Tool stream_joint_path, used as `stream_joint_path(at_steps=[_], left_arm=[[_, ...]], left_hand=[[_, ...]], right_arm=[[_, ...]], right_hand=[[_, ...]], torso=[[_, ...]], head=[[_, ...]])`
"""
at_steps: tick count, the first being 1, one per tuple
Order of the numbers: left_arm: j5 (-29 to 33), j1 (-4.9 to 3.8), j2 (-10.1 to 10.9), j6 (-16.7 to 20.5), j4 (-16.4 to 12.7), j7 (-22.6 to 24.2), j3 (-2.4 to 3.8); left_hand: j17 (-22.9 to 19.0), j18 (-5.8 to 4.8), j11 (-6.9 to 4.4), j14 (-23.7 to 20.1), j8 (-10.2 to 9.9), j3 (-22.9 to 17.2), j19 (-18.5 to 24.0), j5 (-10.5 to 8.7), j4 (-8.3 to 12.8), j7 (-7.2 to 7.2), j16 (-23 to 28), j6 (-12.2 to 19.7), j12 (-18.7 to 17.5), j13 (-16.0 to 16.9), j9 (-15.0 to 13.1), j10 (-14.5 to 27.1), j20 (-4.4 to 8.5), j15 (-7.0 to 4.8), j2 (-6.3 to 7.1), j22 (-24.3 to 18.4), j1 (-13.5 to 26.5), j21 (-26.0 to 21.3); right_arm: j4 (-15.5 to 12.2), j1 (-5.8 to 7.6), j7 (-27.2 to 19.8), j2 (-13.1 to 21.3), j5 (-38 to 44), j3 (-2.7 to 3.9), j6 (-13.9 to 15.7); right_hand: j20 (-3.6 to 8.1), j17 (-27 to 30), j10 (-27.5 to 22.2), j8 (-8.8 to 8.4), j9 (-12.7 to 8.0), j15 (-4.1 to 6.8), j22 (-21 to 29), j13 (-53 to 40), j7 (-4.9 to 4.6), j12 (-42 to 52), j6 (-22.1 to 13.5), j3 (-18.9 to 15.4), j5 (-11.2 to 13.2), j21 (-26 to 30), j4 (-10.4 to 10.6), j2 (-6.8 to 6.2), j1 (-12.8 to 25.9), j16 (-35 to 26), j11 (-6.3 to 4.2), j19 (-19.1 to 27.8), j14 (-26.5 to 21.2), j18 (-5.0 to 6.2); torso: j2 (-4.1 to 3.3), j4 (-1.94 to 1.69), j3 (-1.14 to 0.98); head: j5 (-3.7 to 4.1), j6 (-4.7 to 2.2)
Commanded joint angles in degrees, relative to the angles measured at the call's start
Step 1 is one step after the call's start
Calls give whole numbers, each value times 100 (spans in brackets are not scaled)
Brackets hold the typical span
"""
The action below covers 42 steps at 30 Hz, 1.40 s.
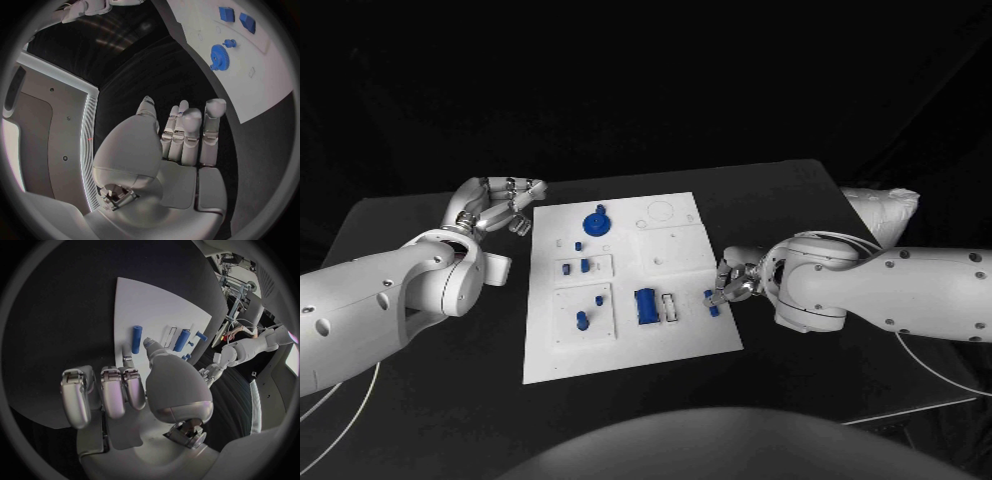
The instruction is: Assemble the parts on the task board
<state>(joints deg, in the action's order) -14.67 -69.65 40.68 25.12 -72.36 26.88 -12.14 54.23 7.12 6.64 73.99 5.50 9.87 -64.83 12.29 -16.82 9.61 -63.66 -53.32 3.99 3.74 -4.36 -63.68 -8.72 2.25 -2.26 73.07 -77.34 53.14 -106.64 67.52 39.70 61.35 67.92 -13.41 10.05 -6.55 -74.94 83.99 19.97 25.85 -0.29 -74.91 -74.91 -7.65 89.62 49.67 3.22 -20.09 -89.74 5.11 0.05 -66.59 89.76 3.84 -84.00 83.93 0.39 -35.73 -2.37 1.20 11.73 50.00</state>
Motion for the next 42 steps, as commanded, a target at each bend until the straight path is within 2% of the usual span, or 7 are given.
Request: stream_joint_path(at_steps=[1, 11, 23, 29, 37, 42], left_arm=[[-1, -7, -3, -61, -13, 45, 5], [-1, -7, 3, -60, -15, 45, 5], [-1, -7, 4, -65, -14, 47, 5], [-1, -7, 4, -68, -11, 45, 5], [-1, -7, -3, -74, -6, 45, 5], [-1, -7, -4, -76, -2, 45, 5]], left_hand=[[1, 67, -37, -25, 27, 37, 6, 29, 10, 3, -2, 13, 14, 10, -2, -23, 9, 6, -48, 7, 3, 15], [1, 67, -37, -25, 27, 37, 6, 29, 10, 3, -2, 13, 14, 10, -2, -23, 9, 6, -48, 7, 3, 15], [2, 68, -38, -23, 29, 47, 8, 28, 9, 2, -3, 11, 16, 10, -3, -29, 10, 5, -46, 6, 8, 12], [2, 68, -38, -23, 29, 47, 8, 28, 9, 2, -3, 11, 16, 10, -3, -29, 10, 5, -46, 6, 8, 12], [2, 68, -38, -23, 29, 47, 8, 28, 9, 2, -3, 11, 16, 10, -3, -29, 10, 5, -46, 6, 8, 12], [2, 68, -38, -23, 29, 47, 8, 28, 9, 2, -3, 11, 16, 10, -3, -29, 10, 5, -46, 6, 8, 12]], right_arm=[[14, -29, 769, -17, 282, -15, -240], [-14, -45, 779, -65, 380, -15, -258], [-45, -56, 779, -107, 497, -15, -314], [-53, -57, 776, -124, 551, -15, -354], [-50, -58, 772, -144, 588, -15, -374], [-46, -59, 776, -156, 662, -15, -408]], right_hand=[[29, -1506, 601, 3, 15, 24, -1509, -1509, -4, 38, -74, 47, -22, -26, -16, -58, -18, 24, -24, -600, 607, -39], [5, -1506, 601, 22, 110, -12, -1509, -1509, -55, 38, -281, 176, 19, -26, -170, -139, -126, 24, 20, -600, 607, -39], [-44, -1506, 601, -65, 67, -66, -1509, -1509, -122, 38, -433, 571, -362, -26, -509, -125, -495, 24, 81, -600, 607, -39], [-63, -1506, 601, -106, 15, -85, -1509, -1509, -140, 38, -428, 694, -417, -26, -603, -150, -560, 24, 99, -600, 607, -39], [-74, -1506, 601, -127, -19, -96, -1509, -1509, -151, 38, -407, 761, -421, -26, -642, -162, -570, 24, 109, -600, 607, -39], [-89, -1506, 601, -152, -63, -109, -1509, -1509, -160, 38, -374, 772, -317, -26, -607, -206, -449, 24, 120, -600, 607, -39]], torso=[[2, 3, -4], [-2, 4, -4], [-4, 1, -1], [-4, 2, 1], [-2, 2, -1], [-3, 3, -2]], head=[[7, 0], [14, 0], [20, 0], [16, 0], [15, 0], [19, 0]])
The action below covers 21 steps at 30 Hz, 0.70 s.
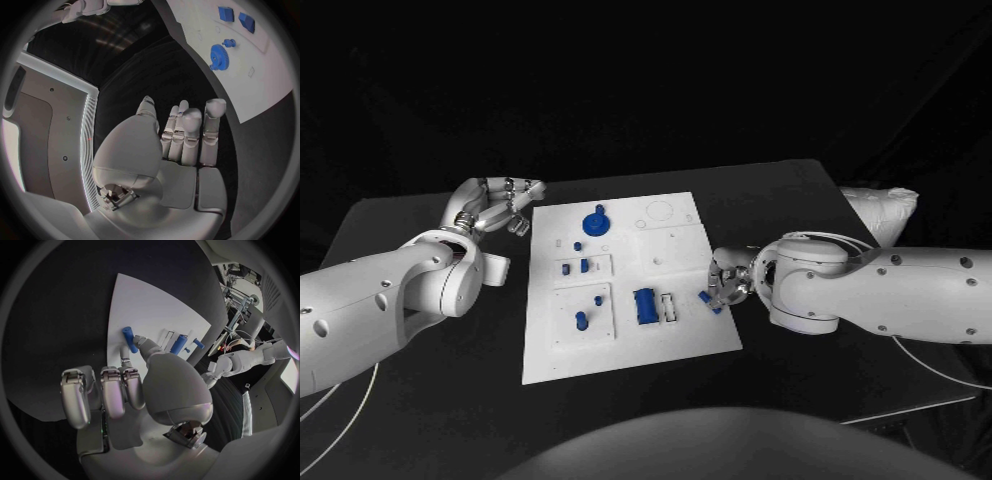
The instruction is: Assemble the parts on the task board
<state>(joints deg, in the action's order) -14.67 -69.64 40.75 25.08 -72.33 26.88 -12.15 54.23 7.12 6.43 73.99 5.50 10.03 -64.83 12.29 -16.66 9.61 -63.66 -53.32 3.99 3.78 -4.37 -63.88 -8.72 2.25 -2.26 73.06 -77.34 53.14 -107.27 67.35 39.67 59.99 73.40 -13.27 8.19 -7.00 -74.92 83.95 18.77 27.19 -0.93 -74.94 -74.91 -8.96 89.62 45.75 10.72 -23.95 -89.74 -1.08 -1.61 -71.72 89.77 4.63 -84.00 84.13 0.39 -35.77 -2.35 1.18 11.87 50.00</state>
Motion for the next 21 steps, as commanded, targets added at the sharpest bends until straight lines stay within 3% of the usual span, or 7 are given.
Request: stream_joint_path(at_steps=[1, 15, 21], left_arm=[[-1, -7, -12, -72, -4, 45, 5], [-1, -7, -9, -74, -6, 37, 4], [-1, -7, -12, -79, -7, 37, 4]], left_hand=[[3, 68, -17, -23, 29, 31, 8, 28, -7, 2, -3, 11, 16, 6, -3, -9, 9, 5, -46, 7, 8, 12], [3, 68, -17, -23, 29, 31, 8, 28, -7, 2, -3, 11, 16, 6, -3, -9, 9, 5, -46, 7, 8, 12], [3, 68, -17, -23, 29, 31, 8, 28, -7, 2, -3, 11, 16, 6, -3, -9, 9, 5, -46, 7, 8, 12]], right_arm=[[19, -42, 780, -23, 125, -30, -232], [37, -61, 802, -75, 305, -29, -392], [54, -62, 814, -91, 346, -29, -511]], right_hand=[[-45, -1508, 605, -34, -202, -46, -1506, -1509, -29, 38, 23, 23, 84, -26, 18, -44, 79, 23, 42, -600, 587, -39], [-6, -1508, 605, 117, -162, 20, -1506, -1509, 74, 38, 311, -15, 257, -26, 183, -97, 422, 23, -43, -600, 587, -39], [32, -1508, 605, 133, -149, 62, -1506, -1509, 131, 38, 398, 108, 197, -26, 175, 29, 373, 23, -93, -600, 587, -39]], torso=[[0, 1, 0], [0, -1, -2], [2, -2, 2]], head=[[6, 0], [-2, 0], [2, 0]])
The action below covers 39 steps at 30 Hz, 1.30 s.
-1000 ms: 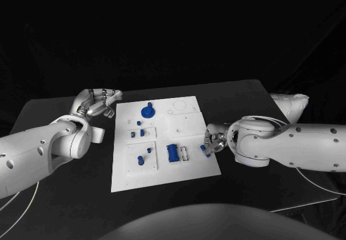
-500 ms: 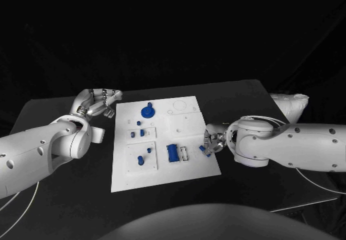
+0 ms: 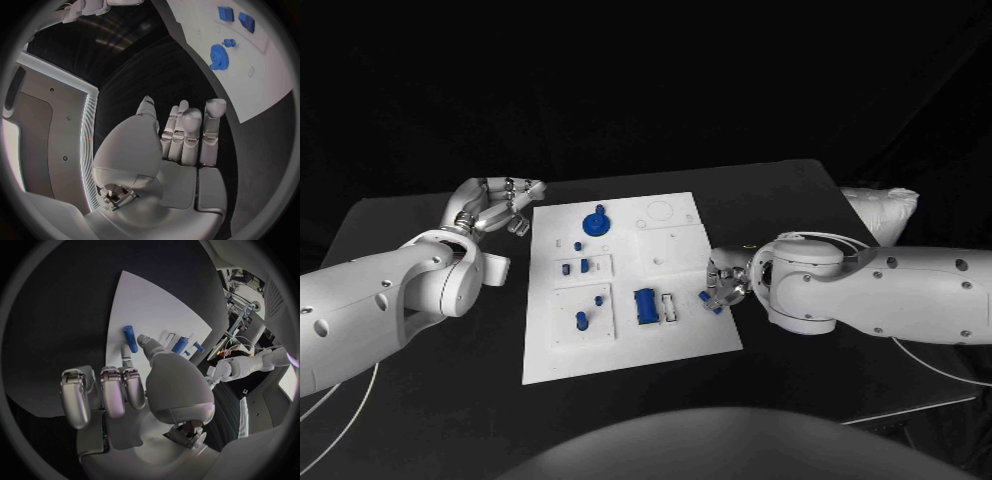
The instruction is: Assemble the parts on the task board
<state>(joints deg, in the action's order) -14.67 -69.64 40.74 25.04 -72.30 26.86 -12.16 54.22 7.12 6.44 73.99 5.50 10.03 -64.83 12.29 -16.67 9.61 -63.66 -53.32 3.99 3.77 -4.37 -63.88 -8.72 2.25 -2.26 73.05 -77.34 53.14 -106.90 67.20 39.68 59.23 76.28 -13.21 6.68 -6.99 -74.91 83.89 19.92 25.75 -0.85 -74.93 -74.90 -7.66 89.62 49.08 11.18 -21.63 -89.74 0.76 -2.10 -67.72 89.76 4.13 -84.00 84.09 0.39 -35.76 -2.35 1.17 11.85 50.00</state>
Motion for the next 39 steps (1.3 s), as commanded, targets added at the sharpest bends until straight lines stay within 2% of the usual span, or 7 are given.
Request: stream_joint_path(at_steps=[1, 10, 14, 21, 27, 30, 39], left_arm=[[-1, -7, -13, -77, -10, 39, 5], [-1, -7, -13, -76, -11, 40, 5], [-1, -7, -13, -75, -10, 41, 5], [-1, -6, -17, -74, -7, 43, 5], [-1, -6, -18, -75, -6, 44, 5], [-1, -6, -16, -74, -6, 44, 5], [-1, -5, -8, -72, -5, 46, 5]], left_hand=[[4, 68, -18, -23, 29, 32, 8, 28, -7, 2, -3, 11, 16, 7, -3, -9, 10, 5, -46, 8, 8, 12], [4, 68, -18, -23, 29, 32, 8, 28, -7, 2, -3, 11, 16, 7, -3, -9, 10, 5, -46, 8, 8, 12], [4, 68, -18, -23, 29, 32, 8, 28, -7, 2, -3, 11, 16, 7, -3, -9, 10, 5, -46, 8, 8, 12], [4, 68, -18, -23, 29, 32, 8, 28, -7, 2, -3, 11, 16, 7, -3, -9, 10, 5, -46, 8, 8, 12], [4, 68, -18, -23, 29, 32, 8, 28, -7, 2, -3, 11, 16, 7, -3, -9, 10, 5, -46, 8, 8, 12], [4, 68, -18, -23, 29, 32, 8, 28, -7, 2, -3, 11, 16, 7, -3, -9, 10, 5, -46, 8, 8, 12], [1, 68, -19, -22, 31, 45, 6, 30, -6, 0, -3, 9, 18, 7, -3, -16, 11, 3, -54, 10, 7, 15]], right_arm=[[20, -47, 814, -15, 58, -35, -375], [52, -48, 821, -45, 55, -35, -440], [68, -48, 823, -57, 54, -35, -463], [99, -48, 823, -75, 45, -35, -458], [76, -49, 775, -54, -180, -35, -245], [40, -49, 689, -18, -425, -35, -23], [-88, -48, 463, 82, -957, -34, 501]], right_hand=[[37, -1509, 611, 16, -6, 60, -1507, -1510, 7, 38, 79, 76, -38, -26, -10, 88, -30, 24, -49, -600, 591, -39], [83, -1509, 611, 2, -9, 108, -1507, -1510, 66, 38, 228, 158, -13, -26, -26, 120, -43, 24, -103, -600, 591, -39], [106, -1509, 611, -29, -20, 131, -1507, -1510, 88, 38, 278, 220, -20, -26, -54, 147, -83, 24, -126, -600, 591, -39], [141, -1509, 611, -118, -50, 159, -1507, -1510, 104, 38, 341, 352, -79, -26, -144, 185, -195, 24, -148, -600, 591, -39], [142, -1509, 611, -287, -134, 146, -1507, -1510, 73, 38, 353, 456, -137, -26, -177, 198, -214, 24, -126, -600, 591, -39], [136, -1509, 611, -377, -194, 136, -1507, -1510, 68, 38, 422, 529, -164, -26, -217, 196, -244, 24, -118, -600, 591, -39], [134, -1509, 611, -473, -260, 141, -1507, -1510, 86, 38, 596, 599, -228, -26, -286, 141, -260, 24, -130, -600, 591, -39]], torso=[[1, -3, 2], [4, -5, 7], [2, -3, 0], [1, -1, 0], [-3, 1, -3], [-5, 3, -4], [-3, 0, -2]], head=[[1, 0], [5, 0], [2, 0], [4, 0], [-8, 0], [-13, 0], [-27, 0]])
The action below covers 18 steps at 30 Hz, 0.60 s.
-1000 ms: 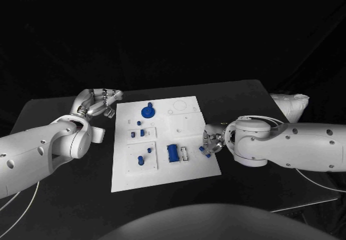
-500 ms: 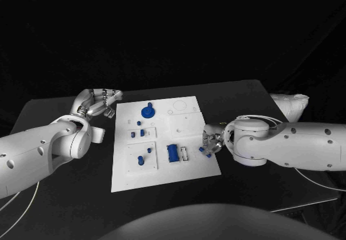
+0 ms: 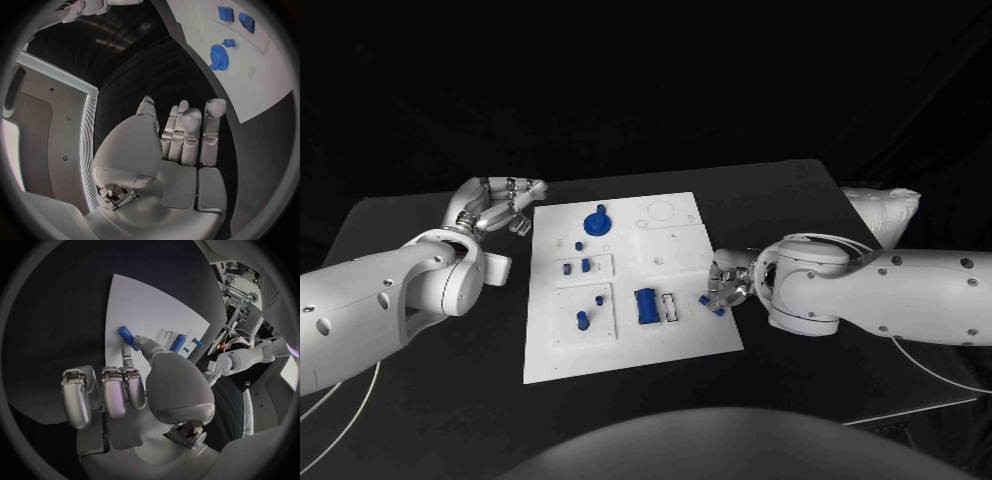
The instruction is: Assemble the parts on the task board
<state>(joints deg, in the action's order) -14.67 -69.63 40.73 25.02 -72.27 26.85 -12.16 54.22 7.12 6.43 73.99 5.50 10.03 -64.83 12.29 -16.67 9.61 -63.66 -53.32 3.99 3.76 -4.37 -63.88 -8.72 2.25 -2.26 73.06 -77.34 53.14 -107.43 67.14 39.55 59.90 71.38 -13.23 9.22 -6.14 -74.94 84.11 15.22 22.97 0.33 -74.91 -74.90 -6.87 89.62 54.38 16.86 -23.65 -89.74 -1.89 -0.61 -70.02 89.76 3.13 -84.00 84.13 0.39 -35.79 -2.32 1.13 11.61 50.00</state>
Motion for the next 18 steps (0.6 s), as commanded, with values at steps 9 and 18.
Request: stream_joint_path(at_steps=[9, 18], left_arm=[[-1, -6, -8, -68, -4, 49, 5], [-1, -6, -22, -65, 7, 43, 5]], left_hand=[[2, 68, -19, -22, 31, 45, 6, 30, -6, 1, -3, 9, 18, 9, -2, -16, 10, 3, -54, 10, 7, 15], [2, 68, -19, -22, 31, 45, 6, 30, -6, 1, -3, 9, 18, 9, -2, -16, 10, 3, -54, 10, 7, 15]], right_arm=[[-88, -35, 371, 68, -677, -31, 463], [-16, -32, 411, 38, -436, -31, 419]], right_hand=[[54, -1506, 589, -39, -1, 34, -1509, -1510, 21, 38, 145, 34, 16, -26, -42, -45, -19, 24, -42, -600, 587, -39], [59, -1506, 589, -87, -24, 38, -1509, -1510, 18, 38, 164, 26, 82, -26, -35, -63, 13, 24, -43, -600, 587, -39]], torso=[[1, -3, 8], [1, 0, 3]], head=[[-2, 0], [-1, 0]])
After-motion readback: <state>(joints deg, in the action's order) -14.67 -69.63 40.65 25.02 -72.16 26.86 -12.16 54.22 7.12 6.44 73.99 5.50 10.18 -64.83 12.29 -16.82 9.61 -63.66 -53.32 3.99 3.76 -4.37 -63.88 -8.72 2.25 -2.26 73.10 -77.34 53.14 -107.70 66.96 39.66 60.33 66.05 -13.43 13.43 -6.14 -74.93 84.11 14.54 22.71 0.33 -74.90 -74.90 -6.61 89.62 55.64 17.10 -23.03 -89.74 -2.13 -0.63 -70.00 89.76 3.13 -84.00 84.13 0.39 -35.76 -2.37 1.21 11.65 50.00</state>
